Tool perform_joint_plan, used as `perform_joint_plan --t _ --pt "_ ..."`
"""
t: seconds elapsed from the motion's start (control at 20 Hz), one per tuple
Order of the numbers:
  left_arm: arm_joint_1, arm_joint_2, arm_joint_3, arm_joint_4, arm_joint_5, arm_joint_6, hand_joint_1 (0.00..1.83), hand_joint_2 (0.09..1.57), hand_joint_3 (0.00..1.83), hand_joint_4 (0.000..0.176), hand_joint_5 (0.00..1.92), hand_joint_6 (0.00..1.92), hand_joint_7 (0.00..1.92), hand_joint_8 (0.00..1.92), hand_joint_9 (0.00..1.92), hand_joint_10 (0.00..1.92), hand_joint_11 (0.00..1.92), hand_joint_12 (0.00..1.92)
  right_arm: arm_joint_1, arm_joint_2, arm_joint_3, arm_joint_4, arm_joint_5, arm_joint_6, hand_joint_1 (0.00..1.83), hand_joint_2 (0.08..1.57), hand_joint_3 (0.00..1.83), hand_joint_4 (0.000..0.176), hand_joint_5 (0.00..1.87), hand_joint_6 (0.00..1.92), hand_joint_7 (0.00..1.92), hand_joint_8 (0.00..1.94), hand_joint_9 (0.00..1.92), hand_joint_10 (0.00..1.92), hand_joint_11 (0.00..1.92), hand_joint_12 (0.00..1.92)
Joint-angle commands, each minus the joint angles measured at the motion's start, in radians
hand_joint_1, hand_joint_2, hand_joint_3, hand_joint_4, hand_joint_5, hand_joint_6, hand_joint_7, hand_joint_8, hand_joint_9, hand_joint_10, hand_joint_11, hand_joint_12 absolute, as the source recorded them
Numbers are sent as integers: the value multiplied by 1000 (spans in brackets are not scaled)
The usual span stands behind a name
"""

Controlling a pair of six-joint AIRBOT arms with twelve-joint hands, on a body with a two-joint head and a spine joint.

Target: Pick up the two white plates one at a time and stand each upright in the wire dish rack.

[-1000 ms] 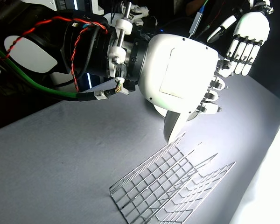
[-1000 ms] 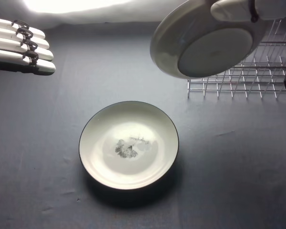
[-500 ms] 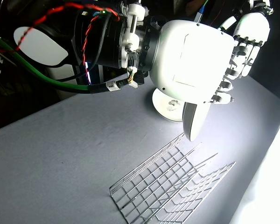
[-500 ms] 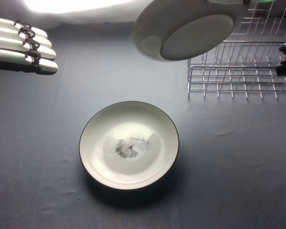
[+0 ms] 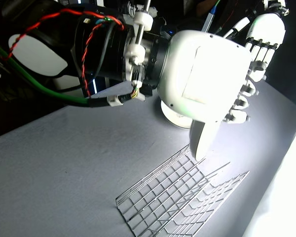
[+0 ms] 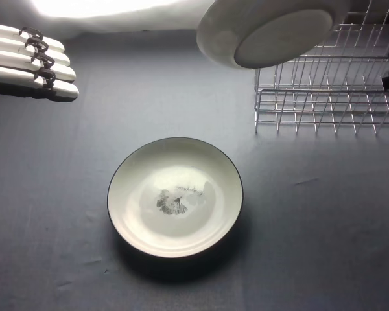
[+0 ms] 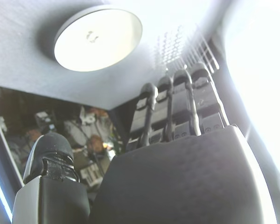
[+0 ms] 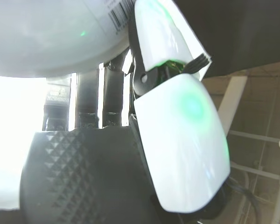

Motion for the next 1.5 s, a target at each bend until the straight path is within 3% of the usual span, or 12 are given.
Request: perform_joint_plan --t 0.0,0.1,0.4,0.55,0.8,0.9,0.95,1.0,1.05,1.1,1.45 --pt "-8 9 5 -84 -8 -2 0 1102 0 0 61 4 36 6 4 2 0 0 20 4 6 15 147 14 1357 1170 1 0 794 1253 864 1137 834 1287 645 1242" --pt "-8 9 5 -84 -8 -2 0 1107 1 0 65 5 33 4 0 0 0 0 20 4 13 15 147 14 1364 1148 1 0 838 1192 900 1081 877 1222 694 1208" --pt "-7 9 5 -83 -8 -2 0 1099 0 0 66 3 36 2 3 1 0 0 10 7 35 15 147 13 1360 1162 1 0 804 1233 881 1103 854 1280 670 1255" --pt "-5 9 6 -83 -7 -2 0 1105 1 0 65 3 18 1 0 0 0 0 5 11 43 15 146 11 1370 1139 1 0 834 1112 899 1086 933 1217 782 1213" --pt "-4 8 5 -83 -5 -1 0 1114 5 0 77 6 28 5 0 0 0 0 -45 39 58 15 157 10 1365 1154 1 0 810 1163 868 1118 900 1278 741 1304" --pt "0 6 3 -78 -3 0 0 1113 3 0 74 4 33 6 0 0 0 0 -78 46 69 15 172 10 1354 1183 1 0 751 1284 846 1177 819 1336 611 1327" --pt "2 1 3 -75 4 1 0 1110 2 0 65 0 28 3 0 0 0 0 -94 50 75 15 182 10 1450 1201 0 0 657 1330 784 1180 820 1243 588 1654" --pt "2 -1 0 -75 6 2 0 1108 0 0 65 1 26 2 0 0 0 0 -107 55 80 15 189 9 1467 1208 1 0 649 1332 759 1194 797 1258 579 1739" --pt "3 -1 -12 -74 8 3 0 1110 2 0 57 0 17 0 0 0 0 0 -123 58 86 15 196 9 1384 1167 0 0 785 1229 865 1098 866 1255 649 1435" --pt "5 -1 -21 -73 8 5 0 1110 1 0 52 0 11 0 0 0 0 0 -135 62 89 15 203 9 1366 1160 0 0 799 1223 872 1101 869 1277 656 1343" --pt "63 -15 -82 -88 55 40 0 1103 0 0 51 1 25 6 0 0 0 0 -212 64 151 16 236 9 1359 1170 0 0 759 1242 874 1137 855 1306 619 1307"
